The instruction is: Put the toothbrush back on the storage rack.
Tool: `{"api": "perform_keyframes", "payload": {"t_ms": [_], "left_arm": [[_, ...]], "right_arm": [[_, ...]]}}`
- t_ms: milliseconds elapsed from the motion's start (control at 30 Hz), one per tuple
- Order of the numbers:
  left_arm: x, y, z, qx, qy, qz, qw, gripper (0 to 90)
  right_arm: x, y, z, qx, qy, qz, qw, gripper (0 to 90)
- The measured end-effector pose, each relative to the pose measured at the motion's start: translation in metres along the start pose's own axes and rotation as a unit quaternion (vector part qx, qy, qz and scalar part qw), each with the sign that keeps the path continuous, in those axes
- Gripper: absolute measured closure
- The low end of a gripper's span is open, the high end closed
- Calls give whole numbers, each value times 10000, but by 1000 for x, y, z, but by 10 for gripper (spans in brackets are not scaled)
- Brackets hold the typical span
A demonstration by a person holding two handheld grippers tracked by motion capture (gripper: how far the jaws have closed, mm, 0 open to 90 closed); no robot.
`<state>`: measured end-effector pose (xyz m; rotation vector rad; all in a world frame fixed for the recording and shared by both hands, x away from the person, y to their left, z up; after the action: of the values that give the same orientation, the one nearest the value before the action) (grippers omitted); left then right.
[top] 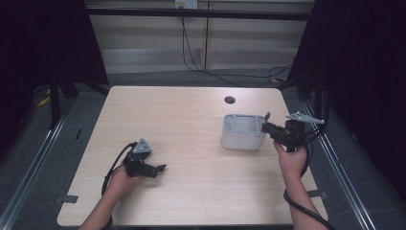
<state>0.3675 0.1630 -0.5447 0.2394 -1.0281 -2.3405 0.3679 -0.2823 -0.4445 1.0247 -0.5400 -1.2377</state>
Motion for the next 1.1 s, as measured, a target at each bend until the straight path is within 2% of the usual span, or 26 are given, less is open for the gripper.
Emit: {"api": "perform_keyframes", "payload": {"t_ms": [67,600,1100], "left_arm": [[0,0,0,0,0,0,10000,123],[0,0,0,-1,1,0,10000,123],[0,0,0,0,8,14,10000,123]], "right_arm": [[0,0,0,18,14,-53,10000,726],[-3,3,1,31,-97,40,9999,523],[-5,4,2,-75,-150,299,9994,380]]}}
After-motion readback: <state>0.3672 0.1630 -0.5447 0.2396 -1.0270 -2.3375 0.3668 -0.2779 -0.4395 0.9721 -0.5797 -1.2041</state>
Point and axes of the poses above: each handheld gripper's, and its own axes: z roughly backward along the jaws, y roughly out of its top, x roughly to its right, the point moved 5 cm from there along -z, roughly forward along the jaws, and after that the axes turned 4 degrees about -y, right-handed, at the moved point
